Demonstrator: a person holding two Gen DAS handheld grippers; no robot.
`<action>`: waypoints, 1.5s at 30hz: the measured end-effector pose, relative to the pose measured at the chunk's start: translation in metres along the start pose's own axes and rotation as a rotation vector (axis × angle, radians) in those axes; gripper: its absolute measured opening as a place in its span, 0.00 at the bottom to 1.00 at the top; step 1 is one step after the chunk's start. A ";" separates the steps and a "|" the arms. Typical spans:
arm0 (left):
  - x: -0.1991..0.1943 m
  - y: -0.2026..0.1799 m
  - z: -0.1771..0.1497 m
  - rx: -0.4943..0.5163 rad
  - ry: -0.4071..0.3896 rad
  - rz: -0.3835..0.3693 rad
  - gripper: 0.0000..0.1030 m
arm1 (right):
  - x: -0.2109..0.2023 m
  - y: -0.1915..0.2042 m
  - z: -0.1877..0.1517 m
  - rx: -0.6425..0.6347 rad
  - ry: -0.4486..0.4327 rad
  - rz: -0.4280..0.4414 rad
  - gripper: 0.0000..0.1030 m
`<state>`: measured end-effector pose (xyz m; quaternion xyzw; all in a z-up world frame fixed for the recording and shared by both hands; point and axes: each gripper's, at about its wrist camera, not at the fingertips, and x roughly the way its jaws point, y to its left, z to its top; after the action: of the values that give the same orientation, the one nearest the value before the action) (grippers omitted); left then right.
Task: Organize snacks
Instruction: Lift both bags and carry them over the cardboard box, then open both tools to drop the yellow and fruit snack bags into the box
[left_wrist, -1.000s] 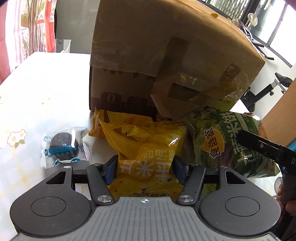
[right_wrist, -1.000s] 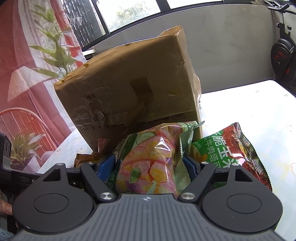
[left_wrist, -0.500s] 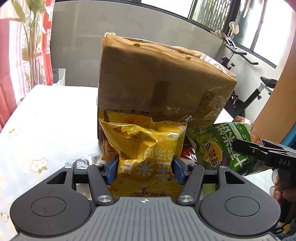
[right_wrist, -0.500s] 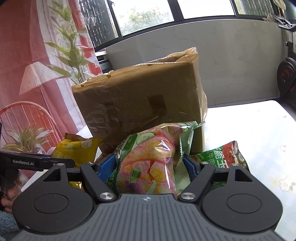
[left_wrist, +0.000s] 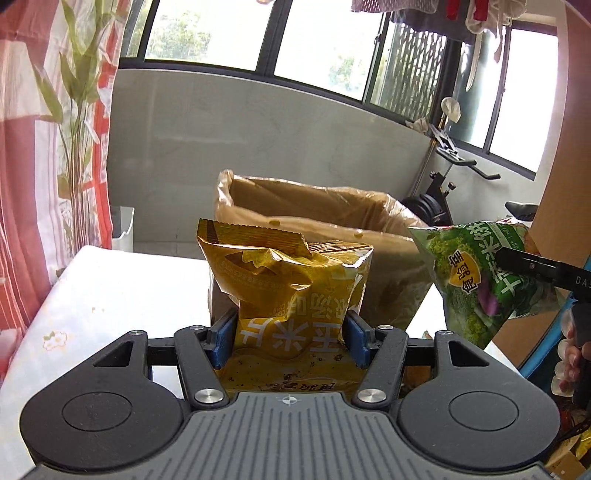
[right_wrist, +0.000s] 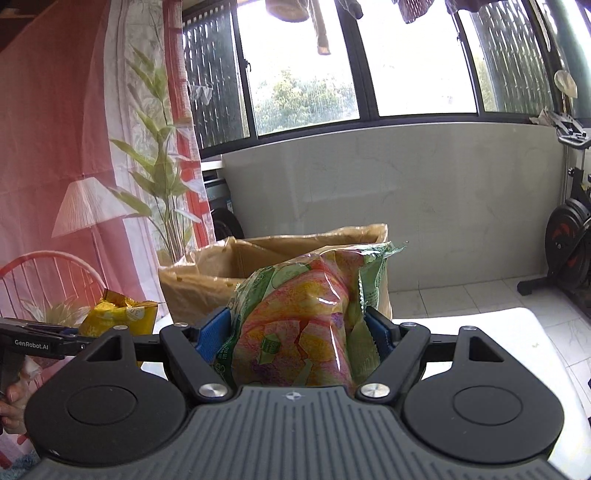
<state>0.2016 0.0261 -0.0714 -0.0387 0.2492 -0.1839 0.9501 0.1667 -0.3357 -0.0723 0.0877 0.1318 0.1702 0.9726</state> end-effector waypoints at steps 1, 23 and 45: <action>-0.001 -0.001 0.007 0.007 -0.015 0.000 0.61 | 0.001 0.000 0.006 -0.002 -0.008 0.001 0.76; 0.087 -0.042 0.120 0.146 -0.196 0.044 0.61 | 0.177 0.022 0.069 -0.440 0.068 -0.226 0.76; 0.142 -0.023 0.117 0.114 -0.045 0.076 0.75 | 0.194 -0.001 0.041 -0.275 0.257 -0.187 0.86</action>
<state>0.3657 -0.0498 -0.0312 0.0210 0.2180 -0.1605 0.9624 0.3551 -0.2733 -0.0776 -0.0810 0.2380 0.1051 0.9622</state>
